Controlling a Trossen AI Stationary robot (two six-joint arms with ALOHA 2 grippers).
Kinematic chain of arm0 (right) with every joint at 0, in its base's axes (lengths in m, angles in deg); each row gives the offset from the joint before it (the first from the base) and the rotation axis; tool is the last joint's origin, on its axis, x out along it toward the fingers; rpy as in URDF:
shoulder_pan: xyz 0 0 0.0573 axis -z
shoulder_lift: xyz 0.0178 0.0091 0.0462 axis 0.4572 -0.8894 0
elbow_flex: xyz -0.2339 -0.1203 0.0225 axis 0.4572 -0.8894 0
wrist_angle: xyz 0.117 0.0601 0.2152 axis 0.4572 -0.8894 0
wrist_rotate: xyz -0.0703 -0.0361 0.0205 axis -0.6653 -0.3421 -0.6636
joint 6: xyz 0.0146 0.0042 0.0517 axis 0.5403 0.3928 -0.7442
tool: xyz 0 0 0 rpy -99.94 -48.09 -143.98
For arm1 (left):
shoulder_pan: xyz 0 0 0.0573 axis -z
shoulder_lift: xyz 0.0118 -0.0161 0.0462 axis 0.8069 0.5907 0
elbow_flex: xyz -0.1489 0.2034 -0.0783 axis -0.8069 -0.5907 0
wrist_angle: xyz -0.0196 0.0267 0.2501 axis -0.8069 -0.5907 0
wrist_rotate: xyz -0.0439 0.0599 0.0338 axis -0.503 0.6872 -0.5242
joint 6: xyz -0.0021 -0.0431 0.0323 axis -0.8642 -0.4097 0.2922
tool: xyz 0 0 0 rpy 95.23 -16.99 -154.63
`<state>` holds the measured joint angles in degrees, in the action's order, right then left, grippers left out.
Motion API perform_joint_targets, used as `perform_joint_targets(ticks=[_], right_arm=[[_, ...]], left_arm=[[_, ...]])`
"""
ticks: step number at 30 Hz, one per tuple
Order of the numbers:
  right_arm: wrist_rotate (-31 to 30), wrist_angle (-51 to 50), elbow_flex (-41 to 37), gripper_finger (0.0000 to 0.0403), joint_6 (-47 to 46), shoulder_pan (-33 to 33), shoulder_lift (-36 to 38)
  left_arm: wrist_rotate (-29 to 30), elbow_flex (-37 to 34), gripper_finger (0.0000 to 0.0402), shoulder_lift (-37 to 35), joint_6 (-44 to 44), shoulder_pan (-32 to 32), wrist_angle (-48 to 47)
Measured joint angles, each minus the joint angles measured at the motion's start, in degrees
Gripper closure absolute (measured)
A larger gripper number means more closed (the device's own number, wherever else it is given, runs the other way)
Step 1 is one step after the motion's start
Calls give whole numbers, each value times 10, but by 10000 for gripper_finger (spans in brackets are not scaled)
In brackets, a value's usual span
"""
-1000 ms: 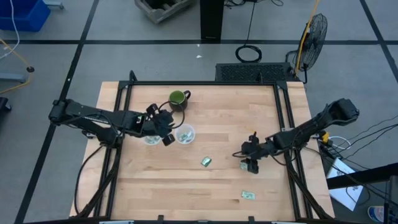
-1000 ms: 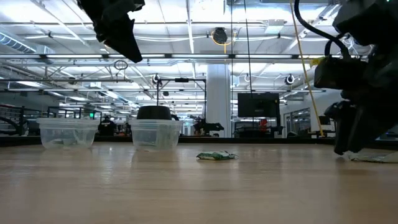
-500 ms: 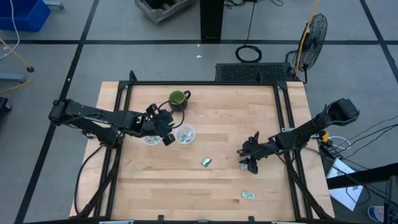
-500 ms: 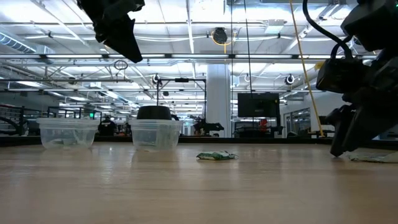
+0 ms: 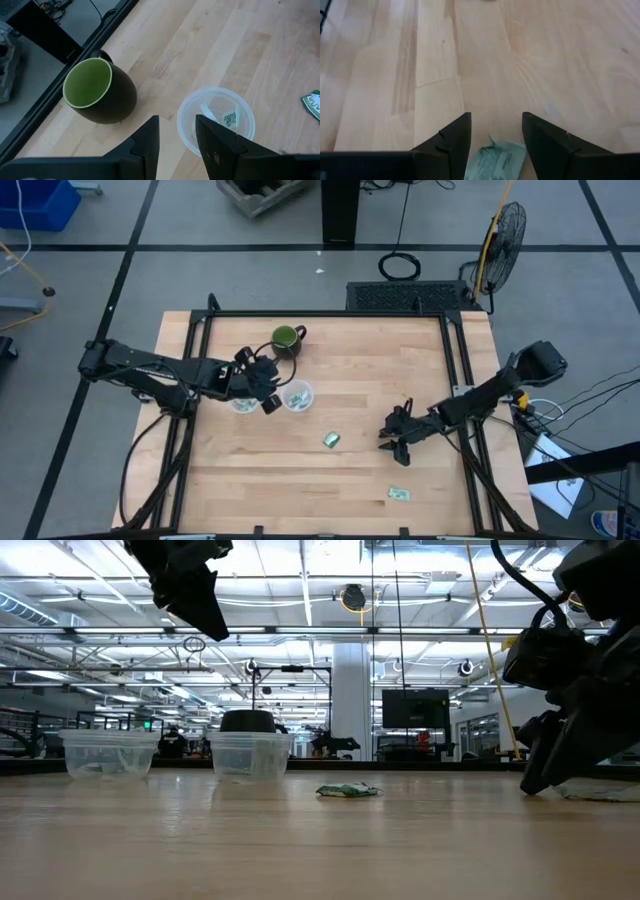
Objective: Pick and place Stevia / Truvia into bins
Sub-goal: Put the stevia pocket in the right plastic container
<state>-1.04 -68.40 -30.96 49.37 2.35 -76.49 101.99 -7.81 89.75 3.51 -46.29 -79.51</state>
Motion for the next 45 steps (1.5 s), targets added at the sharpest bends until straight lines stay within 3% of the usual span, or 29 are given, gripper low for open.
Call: perform_joint_targets(ticks=[8,17,21,28,37,45], right_arm=[[19,-30,0,234,29,-17,9],[40,-55,-3,234,63,-19,80],[20,-63,-1,234,80,-16,125],[12,-177,51,234,99,-16,165],[-7,-488,222,234,59,-43,120],[-3,-486,234,234,4,-62,11]], left_arm=[[0,0,268,0,0,0,0],[0,0,268,0,0,0,0],[1,0,268,0,0,0,7],[1,0,268,0,3,0,21],[1,0,268,0,3,0,21],[1,0,268,0,3,0,21]])
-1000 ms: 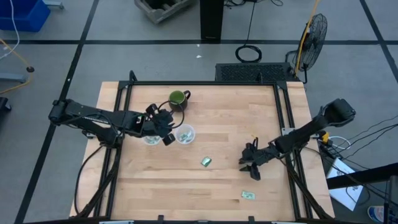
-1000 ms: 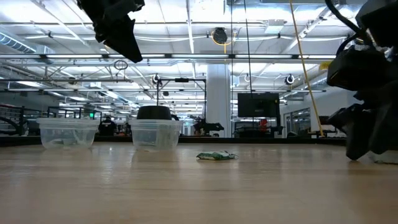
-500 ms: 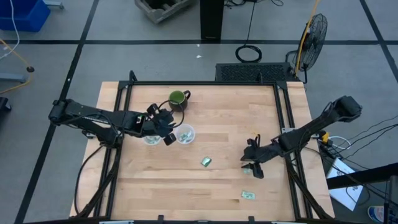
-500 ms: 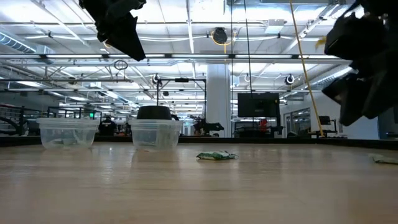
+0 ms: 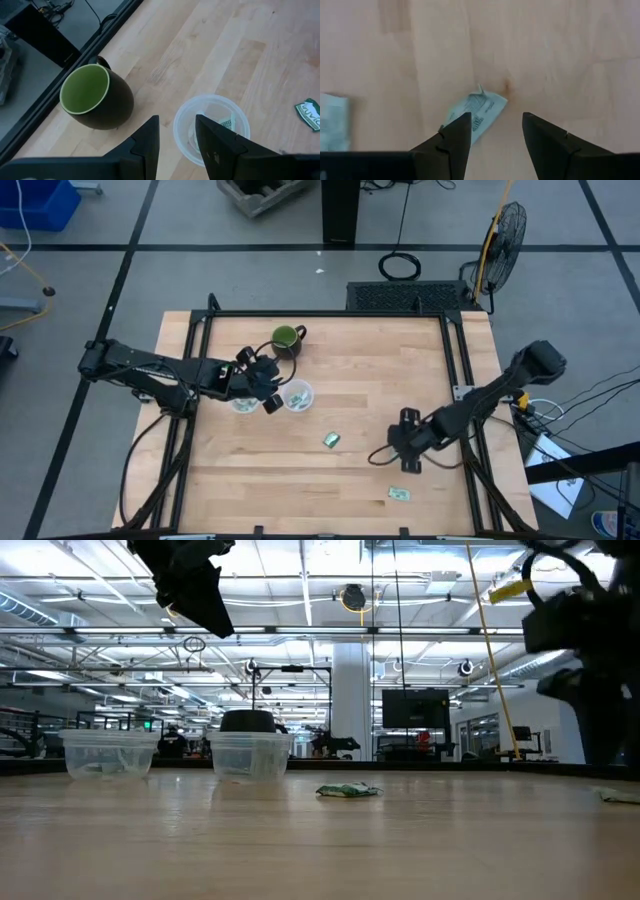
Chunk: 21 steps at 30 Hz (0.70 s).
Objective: Pick and place Stevia / Truvia into bins
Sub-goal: Put the stevia pocket in the right plastic container
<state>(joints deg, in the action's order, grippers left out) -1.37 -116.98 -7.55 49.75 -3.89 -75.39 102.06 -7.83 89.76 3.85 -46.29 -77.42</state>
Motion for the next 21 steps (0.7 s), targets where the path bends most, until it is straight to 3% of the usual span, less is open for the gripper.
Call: perform_joint_targets(ticks=[10,21], right_arm=[[26,30,1,234,0,-2,-56],[-67,48,-1,246,13,16,-58]], left_arm=[[0,0,268,0,3,0,0],[0,0,268,0,5,0,0]])
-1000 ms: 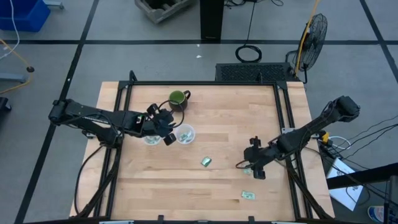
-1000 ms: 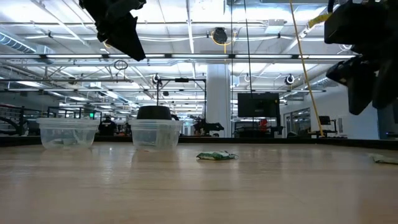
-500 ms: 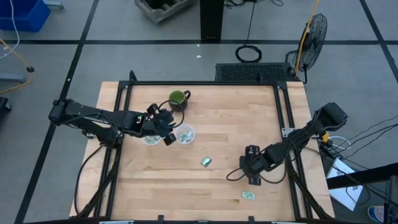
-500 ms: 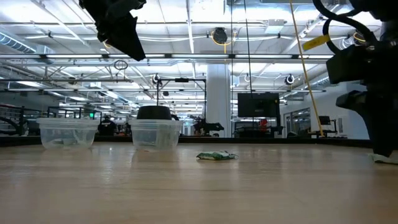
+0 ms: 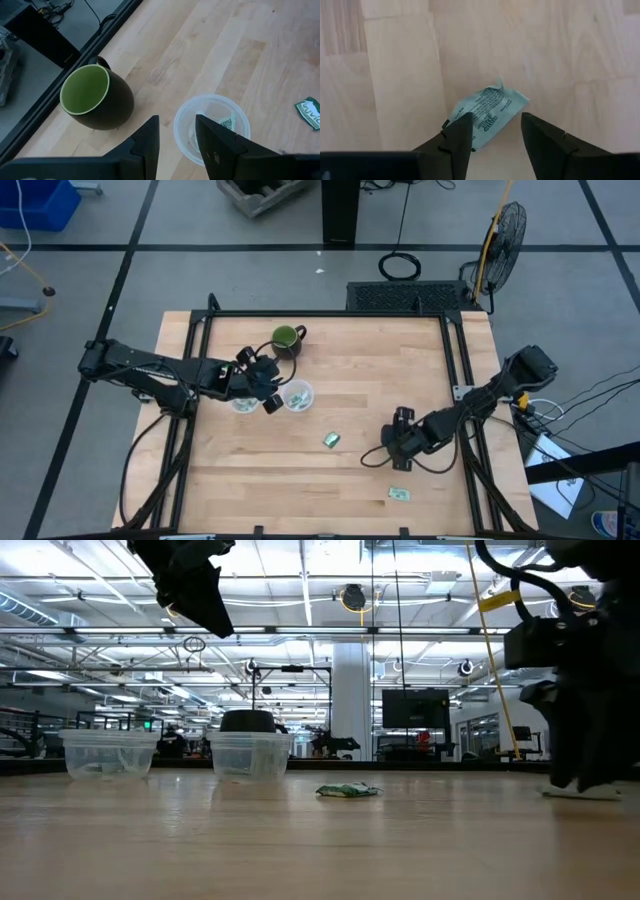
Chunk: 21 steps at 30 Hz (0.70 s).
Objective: Pick and place Stevia / Truvia into bins
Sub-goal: Put the stevia pocket in the right plastic container
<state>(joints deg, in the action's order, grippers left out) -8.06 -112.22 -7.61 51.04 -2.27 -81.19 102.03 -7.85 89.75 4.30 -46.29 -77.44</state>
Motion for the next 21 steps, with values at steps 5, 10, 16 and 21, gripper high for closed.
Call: perform_joint_targets(ticks=[5,10,16,21], right_arm=[[4,43,0,291,43,31,-11],[5,64,2,350,78,59,-33],[4,80,1,398,110,83,-41],[3,109,-1,399,163,98,-31]], left_arm=[[0,0,268,0,0,0,0],[0,0,268,0,0,0,0],[0,0,268,0,0,0,0],[0,0,268,0,7,0,0]])
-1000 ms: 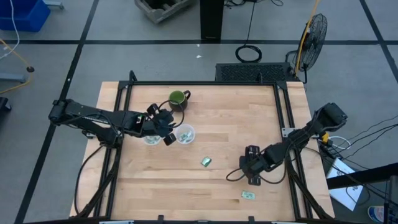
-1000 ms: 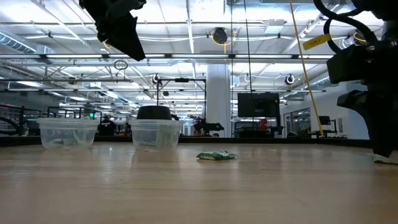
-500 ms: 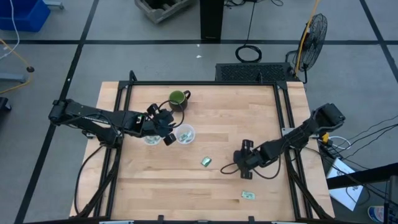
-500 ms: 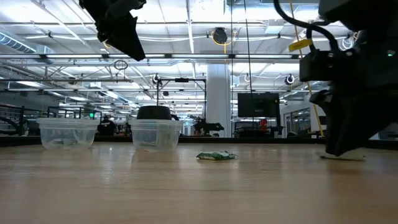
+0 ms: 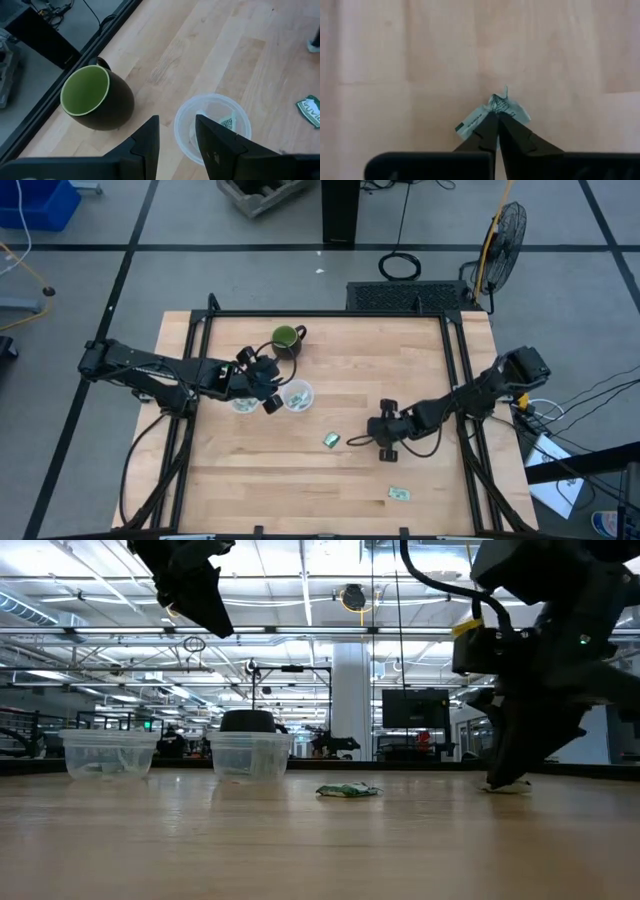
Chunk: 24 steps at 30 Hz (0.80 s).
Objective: Pick and place Stevia / Truvia into bins
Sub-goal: Put the stevia pocket in the right plastic container
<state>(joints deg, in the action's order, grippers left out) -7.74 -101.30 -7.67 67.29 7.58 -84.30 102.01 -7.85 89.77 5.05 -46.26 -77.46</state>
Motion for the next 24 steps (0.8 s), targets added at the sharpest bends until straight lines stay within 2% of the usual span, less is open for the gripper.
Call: perform_joint_targets(ticks=[2,6,9,13,17,20,24], right_arm=[[-9,10,3,401,31,12,6],[-72,60,17,402,96,45,18],[-90,158,18,402,149,85,15],[-23,351,20,402,172,152,11],[45,509,21,402,161,206,-13],[77,539,46,402,157,218,-62],[80,476,130,402,188,219,-145]], left_arm=[[0,0,268,0,4,0,0],[7,0,268,0,4,0,0],[10,0,268,0,4,0,0],[23,0,268,0,2,0,1],[71,0,268,0,1,0,1],[125,0,268,0,0,-1,4],[180,0,268,0,0,-9,8]])
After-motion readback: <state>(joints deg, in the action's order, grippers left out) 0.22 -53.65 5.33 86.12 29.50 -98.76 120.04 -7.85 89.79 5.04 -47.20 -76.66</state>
